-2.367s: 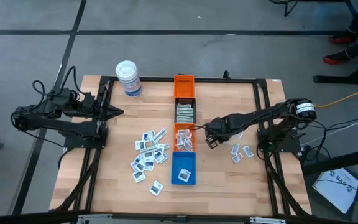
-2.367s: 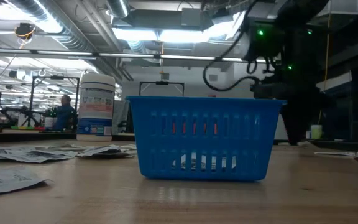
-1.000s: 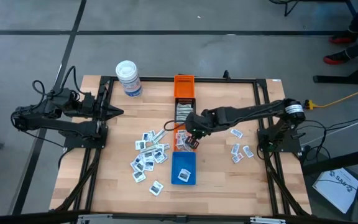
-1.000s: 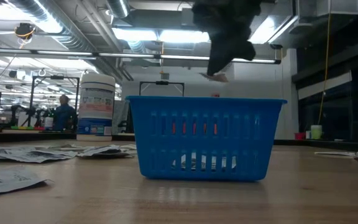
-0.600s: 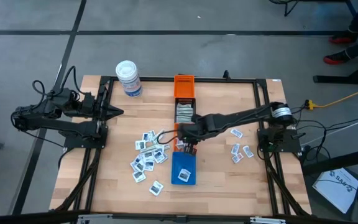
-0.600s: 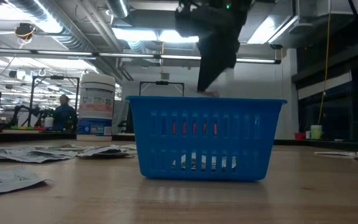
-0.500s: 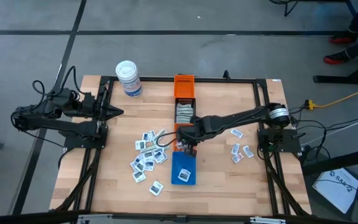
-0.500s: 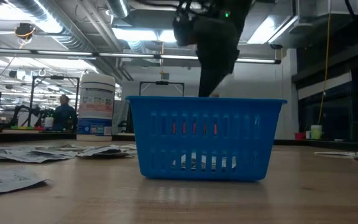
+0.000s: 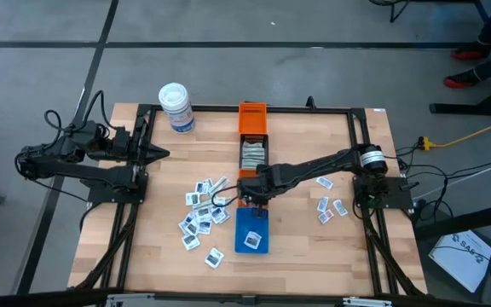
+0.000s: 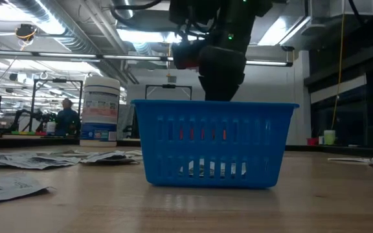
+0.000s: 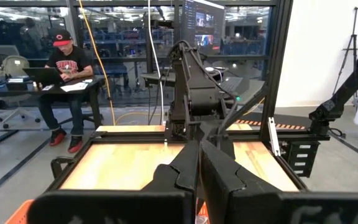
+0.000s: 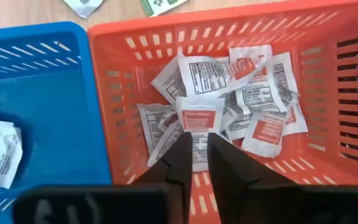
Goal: Pick & Place First Aid Supplies
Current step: Put the orange ointment pack into the bottom orange bin
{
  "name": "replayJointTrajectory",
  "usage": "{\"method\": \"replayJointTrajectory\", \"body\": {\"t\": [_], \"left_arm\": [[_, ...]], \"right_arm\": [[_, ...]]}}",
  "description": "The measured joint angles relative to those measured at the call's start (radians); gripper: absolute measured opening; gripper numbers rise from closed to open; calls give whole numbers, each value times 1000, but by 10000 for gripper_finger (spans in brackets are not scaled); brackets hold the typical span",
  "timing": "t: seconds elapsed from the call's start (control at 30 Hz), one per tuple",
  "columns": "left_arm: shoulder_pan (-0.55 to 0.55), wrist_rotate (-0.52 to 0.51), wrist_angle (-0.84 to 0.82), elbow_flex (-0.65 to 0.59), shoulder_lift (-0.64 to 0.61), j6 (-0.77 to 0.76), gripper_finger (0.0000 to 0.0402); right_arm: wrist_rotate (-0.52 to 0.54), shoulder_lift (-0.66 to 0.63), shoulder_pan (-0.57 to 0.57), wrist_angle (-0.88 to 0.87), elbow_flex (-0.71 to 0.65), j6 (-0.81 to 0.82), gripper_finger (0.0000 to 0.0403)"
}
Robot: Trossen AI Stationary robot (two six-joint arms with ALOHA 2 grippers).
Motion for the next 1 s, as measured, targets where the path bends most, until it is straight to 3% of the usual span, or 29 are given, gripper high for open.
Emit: {"method": "replayJointTrajectory", "body": {"t": [0.43, 1.0], "left_arm": [[0, 0, 0, 0, 0, 0, 12], [0, 0, 0, 0, 0, 0, 9]], "right_arm": [[-76, -41, 2, -22, 0, 67, 155], [-105, -214, 15, -210, 0, 275, 156]]}}
